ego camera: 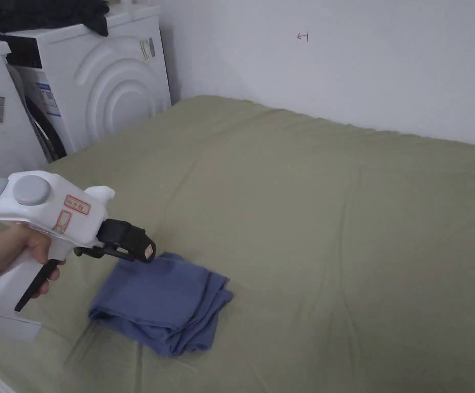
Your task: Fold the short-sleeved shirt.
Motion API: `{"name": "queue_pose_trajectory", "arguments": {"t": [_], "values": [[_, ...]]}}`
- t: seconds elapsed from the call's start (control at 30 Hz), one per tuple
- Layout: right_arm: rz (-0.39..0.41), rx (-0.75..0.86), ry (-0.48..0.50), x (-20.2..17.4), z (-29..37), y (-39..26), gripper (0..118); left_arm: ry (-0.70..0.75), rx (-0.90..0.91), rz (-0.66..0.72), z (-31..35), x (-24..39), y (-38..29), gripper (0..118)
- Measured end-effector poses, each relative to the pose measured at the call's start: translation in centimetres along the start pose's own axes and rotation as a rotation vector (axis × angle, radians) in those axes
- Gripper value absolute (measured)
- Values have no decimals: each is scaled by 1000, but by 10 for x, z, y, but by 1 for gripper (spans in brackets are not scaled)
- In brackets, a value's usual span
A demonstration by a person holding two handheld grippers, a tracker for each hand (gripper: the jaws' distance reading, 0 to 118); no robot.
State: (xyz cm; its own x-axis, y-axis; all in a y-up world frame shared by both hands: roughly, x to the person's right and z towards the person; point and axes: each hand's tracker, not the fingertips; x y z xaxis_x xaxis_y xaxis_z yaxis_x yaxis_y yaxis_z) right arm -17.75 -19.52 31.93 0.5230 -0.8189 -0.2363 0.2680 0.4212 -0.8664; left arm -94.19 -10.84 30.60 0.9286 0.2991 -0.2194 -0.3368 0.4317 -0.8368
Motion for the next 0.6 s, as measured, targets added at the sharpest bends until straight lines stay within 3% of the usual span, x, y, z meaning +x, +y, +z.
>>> {"name": "queue_pose_trajectory", "arguments": {"t": [0.03,0.07,0.1,0.13,0.2,0.23,0.27,0.3,0.4,0.5,0.6], "values": [[9,13,-6,-4,6,1,0,15,47,20,8,7,-5,108],[30,31,-11,-8,11,1,1,-1,95,-3,12,19,-13,72],[65,66,-29,-13,17,2,1,71,185,-65,14,41,-25,10],[95,91,-71,-19,22,2,0,127,306,-122,11,62,-37,0],[230,168,-208,-35,35,5,1,176,323,-130,10,94,-70,0],[290,205,-284,-45,40,5,1,145,335,-87,10,109,-87,0],[348,238,-333,-54,44,4,1,-15,318,-17,7,127,-102,0],[405,284,-377,-65,50,3,1,16,358,-84,20,168,-84,0],[470,401,-459,-90,67,1,1,-13,439,-144,30,240,-116,0],[601,487,-594,-118,82,-5,1,-50,573,-199,22,336,-149,0],[726,542,-724,-133,92,-17,1,26,810,-216,28,400,-200,0]]}}
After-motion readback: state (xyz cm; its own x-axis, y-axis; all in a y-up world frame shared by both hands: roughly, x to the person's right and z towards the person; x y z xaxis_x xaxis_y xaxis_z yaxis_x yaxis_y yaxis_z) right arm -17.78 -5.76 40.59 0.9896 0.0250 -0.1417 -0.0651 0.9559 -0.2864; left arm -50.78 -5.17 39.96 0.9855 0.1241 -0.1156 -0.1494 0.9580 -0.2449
